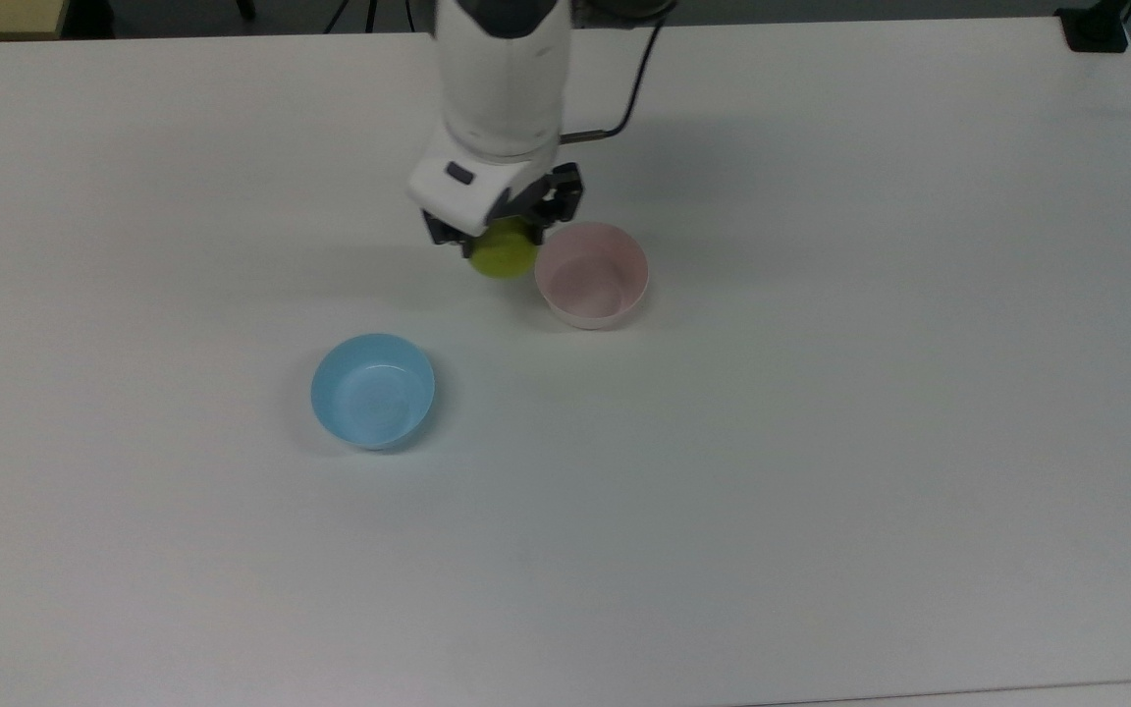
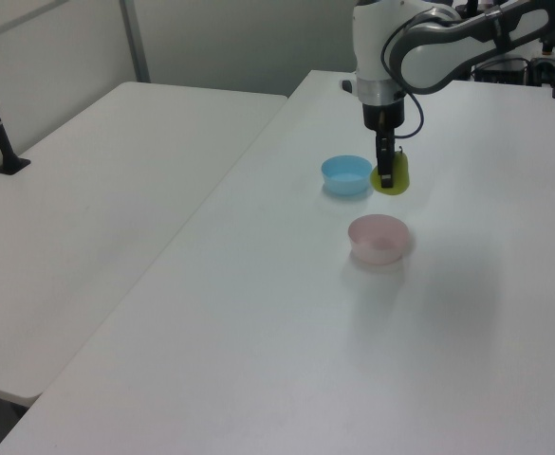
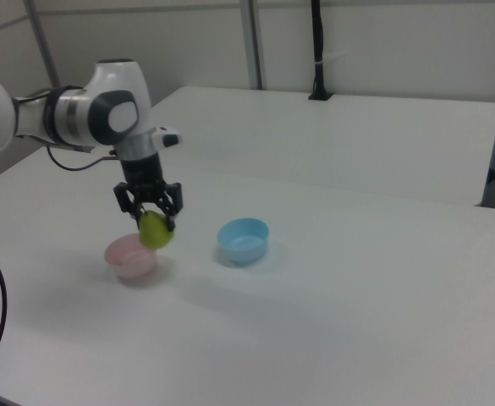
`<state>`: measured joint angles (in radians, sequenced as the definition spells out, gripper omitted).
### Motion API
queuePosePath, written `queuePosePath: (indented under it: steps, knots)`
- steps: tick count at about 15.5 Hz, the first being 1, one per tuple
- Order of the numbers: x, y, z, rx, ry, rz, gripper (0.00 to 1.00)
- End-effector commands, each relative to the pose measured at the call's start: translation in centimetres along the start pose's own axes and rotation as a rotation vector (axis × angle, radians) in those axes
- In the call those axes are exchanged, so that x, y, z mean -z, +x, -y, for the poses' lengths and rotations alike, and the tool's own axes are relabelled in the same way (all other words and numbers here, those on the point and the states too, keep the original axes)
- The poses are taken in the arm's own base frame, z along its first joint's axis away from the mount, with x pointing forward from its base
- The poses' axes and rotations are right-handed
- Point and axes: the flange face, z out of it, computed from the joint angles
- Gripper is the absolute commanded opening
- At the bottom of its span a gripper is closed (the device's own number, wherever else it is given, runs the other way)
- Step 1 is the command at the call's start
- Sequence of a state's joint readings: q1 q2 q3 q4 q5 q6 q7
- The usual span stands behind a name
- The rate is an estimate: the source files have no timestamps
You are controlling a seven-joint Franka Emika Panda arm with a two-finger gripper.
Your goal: Place the pear in the bowl
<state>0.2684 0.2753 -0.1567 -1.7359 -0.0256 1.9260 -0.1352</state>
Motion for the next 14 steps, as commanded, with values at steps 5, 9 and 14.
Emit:
queuePosePath:
  steps: [5,9,14]
  knots:
    - [-3.7,2.5,7.9,-0.007,-0.011,0.021,0.31]
    - [-4.8,2.9,8.5,0.008,-0.019,0.024,0.52]
    - [-4.9,2.8,8.8,0.011,-0.02,0.033,1.0]
